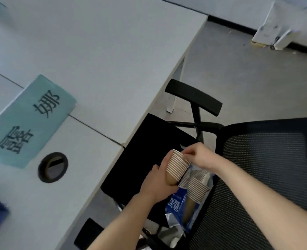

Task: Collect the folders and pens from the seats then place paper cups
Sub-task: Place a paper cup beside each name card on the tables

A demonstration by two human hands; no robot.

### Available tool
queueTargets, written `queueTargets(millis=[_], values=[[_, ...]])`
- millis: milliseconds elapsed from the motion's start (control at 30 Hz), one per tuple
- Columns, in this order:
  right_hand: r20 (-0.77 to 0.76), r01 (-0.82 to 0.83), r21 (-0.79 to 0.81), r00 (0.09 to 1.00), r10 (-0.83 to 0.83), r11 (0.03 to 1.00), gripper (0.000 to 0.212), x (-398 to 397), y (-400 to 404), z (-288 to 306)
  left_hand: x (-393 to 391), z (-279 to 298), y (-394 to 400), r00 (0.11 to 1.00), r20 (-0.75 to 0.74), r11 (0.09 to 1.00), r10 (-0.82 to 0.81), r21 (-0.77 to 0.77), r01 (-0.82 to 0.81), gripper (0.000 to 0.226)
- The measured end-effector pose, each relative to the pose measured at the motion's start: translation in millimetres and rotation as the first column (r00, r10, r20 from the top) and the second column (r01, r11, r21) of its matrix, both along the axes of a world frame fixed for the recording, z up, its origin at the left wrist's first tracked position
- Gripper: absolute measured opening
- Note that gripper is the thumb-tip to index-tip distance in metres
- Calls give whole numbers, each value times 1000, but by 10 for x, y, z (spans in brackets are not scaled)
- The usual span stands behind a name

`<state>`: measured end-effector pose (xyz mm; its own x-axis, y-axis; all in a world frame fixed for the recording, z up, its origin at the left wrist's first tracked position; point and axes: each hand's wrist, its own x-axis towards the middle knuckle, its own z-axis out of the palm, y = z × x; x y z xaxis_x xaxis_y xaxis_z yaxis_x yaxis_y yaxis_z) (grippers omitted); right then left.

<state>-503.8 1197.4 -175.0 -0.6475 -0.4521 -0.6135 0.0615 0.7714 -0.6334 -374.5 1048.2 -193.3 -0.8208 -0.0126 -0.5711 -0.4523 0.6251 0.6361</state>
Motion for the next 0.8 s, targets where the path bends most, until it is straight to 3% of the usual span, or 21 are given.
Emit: queueTargets(millis=[300, 500, 600, 700, 767, 800], values=[[-105, -33, -147, 994, 18, 989, 18, 610, -263, 1552, 588, 1514, -318, 973, -230, 995, -16, -103, -8, 108], [-132, 18, -240, 990, -52, 971, 9, 1004, -598, 2233, 1079, 2025, -565, 931, -328, 984, 160, -20, -176, 98], [-139, 81, -241, 983, -117, 967, 25, 1151, -816, 2436, 1246, 2142, -689, 873, -403, 959, 275, 46, -280, 99], [171, 315, -319, 947, -272, 894, 52, 1274, -1030, 2522, 1354, 2227, -798, 805, -457, 922, 379, 113, -371, 101], [413, 427, -353, 869, -271, 833, 48, 1341, -1165, 2532, 1413, 2274, -878, 780, -479, 910, 403, 118, -397, 104], [459, 415, -359, 858, -229, 836, 42, 1369, -1226, 2539, 1438, 2290, -919, 774, -482, 905, 411, 118, -408, 105]])
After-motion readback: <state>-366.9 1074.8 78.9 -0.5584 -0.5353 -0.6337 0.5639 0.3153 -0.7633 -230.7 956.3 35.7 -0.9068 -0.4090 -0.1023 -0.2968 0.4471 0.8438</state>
